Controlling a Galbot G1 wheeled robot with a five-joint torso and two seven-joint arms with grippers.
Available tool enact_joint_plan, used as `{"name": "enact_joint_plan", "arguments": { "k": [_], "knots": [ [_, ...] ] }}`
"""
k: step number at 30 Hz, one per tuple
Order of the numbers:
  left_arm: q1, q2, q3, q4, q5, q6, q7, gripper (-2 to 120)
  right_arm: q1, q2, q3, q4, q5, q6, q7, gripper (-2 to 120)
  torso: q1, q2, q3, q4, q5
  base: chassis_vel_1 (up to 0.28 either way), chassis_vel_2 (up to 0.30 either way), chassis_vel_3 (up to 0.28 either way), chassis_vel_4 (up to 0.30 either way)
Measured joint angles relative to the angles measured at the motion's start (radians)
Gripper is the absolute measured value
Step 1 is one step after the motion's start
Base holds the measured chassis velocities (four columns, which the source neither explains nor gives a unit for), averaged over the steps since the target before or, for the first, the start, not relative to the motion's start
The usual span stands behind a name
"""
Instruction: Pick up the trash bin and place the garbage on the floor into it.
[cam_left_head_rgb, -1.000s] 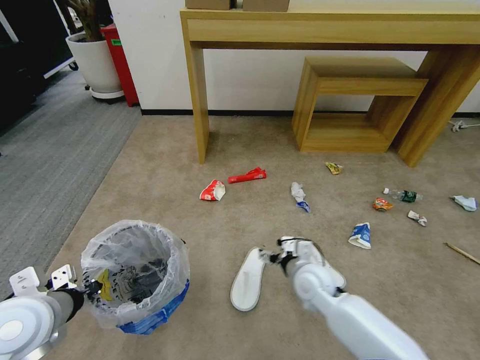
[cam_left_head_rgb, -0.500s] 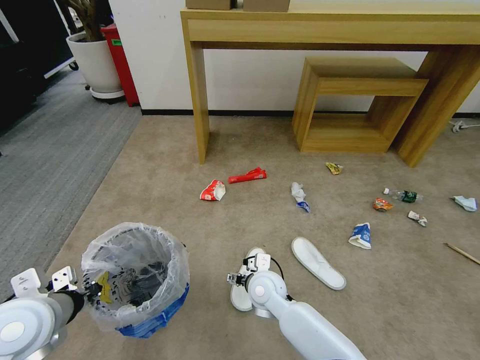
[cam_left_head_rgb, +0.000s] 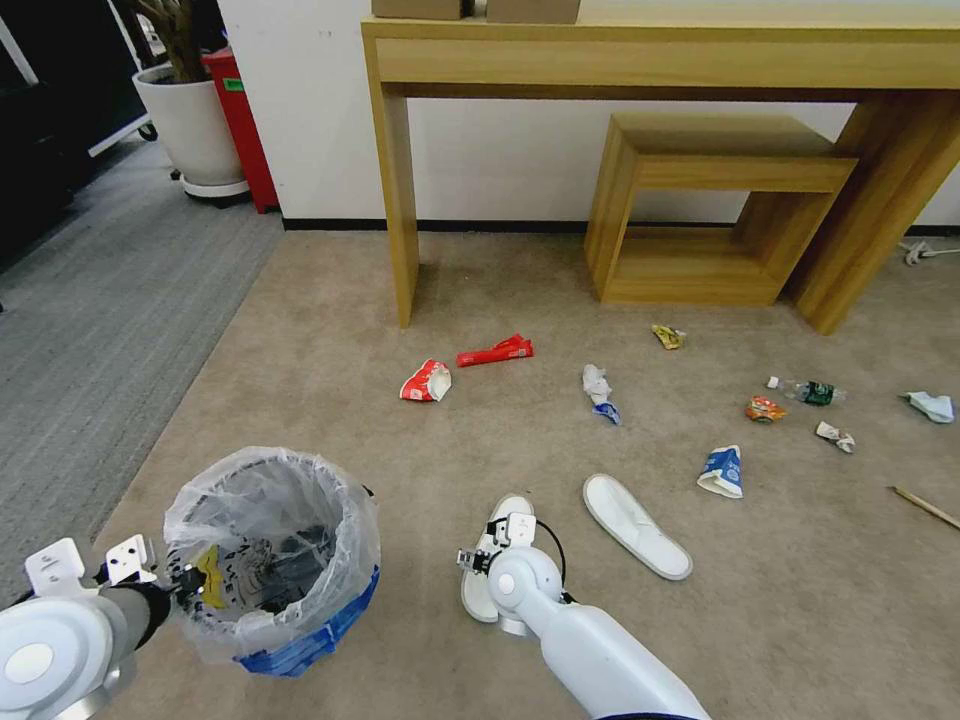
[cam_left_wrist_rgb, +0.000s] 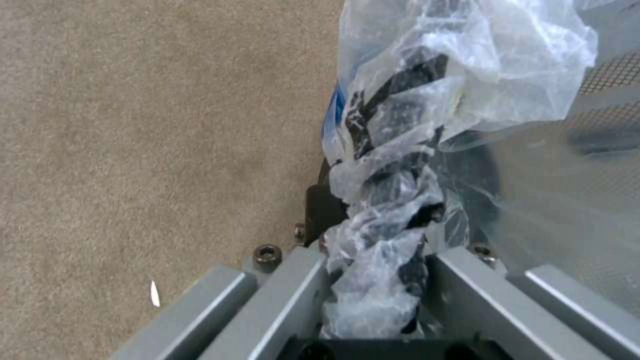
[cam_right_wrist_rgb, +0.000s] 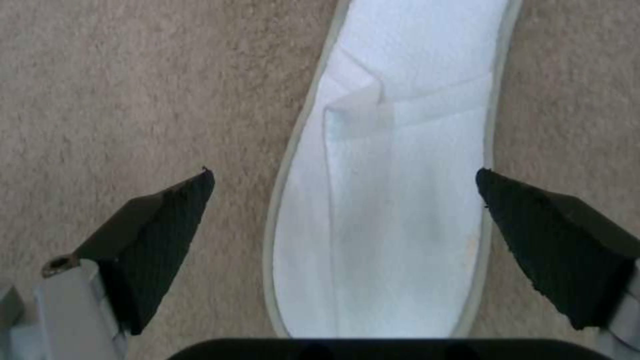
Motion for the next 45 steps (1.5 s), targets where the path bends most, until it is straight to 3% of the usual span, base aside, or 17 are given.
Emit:
{"name": "enact_joint_plan", "arguments": {
  "k": [8, 16, 19, 25, 31, 45],
  "knots": [
    [-0.002, -0.001, 0.004, 0.005, 0.005, 0.000, 0.000, 0, 0.003, -0.008, 0.003, -0.001, 0.005, -0.008, 0.007, 100, 0.000, 0.000, 0.000, 0.0000, 0.0001, 0.000, 0.000, 0.000, 0.000],
    [-0.014, -0.012, 0.017, 0.015, 0.016, 0.001, 0.002, 0, 0.044, -0.054, -0.011, 0.031, 0.107, -0.086, 0.057, 100, 0.000, 0.000, 0.000, -0.0001, 0.0000, 0.000, 0.000, 0.000, 0.000],
    [-0.012, -0.016, 0.019, 0.016, 0.023, 0.001, 0.002, 0, 0.112, -0.088, -0.047, 0.040, 0.169, -0.171, 0.043, 100, 0.000, 0.000, 0.000, 0.0000, 0.0001, 0.000, 0.000, 0.000, 0.000],
    [-0.008, -0.028, 0.017, 0.016, 0.030, 0.002, 0.003, 0, 0.202, -0.119, -0.120, 0.011, 0.168, -0.217, -0.026, 100, 0.000, 0.000, 0.000, 0.0000, 0.0001, 0.000, 0.000, 0.000, 0.000],
    [-0.003, -0.042, 0.013, 0.016, 0.038, 0.002, 0.003, 0, 0.241, -0.114, -0.165, -0.043, 0.144, -0.242, -0.073, 100, 0.000, 0.000, 0.000, 0.0001, 0.0001, 0.000, 0.000, 0.000, 0.000],
    [-0.006, -0.043, 0.008, 0.020, 0.038, 0.002, 0.003, 0, 0.218, -0.078, -0.180, -0.112, 0.102, -0.237, -0.077, 100, 0.000, 0.000, 0.000, 0.0000, 0.0000, 0.000, 0.000, 0.000, 0.000]
  ]
}}
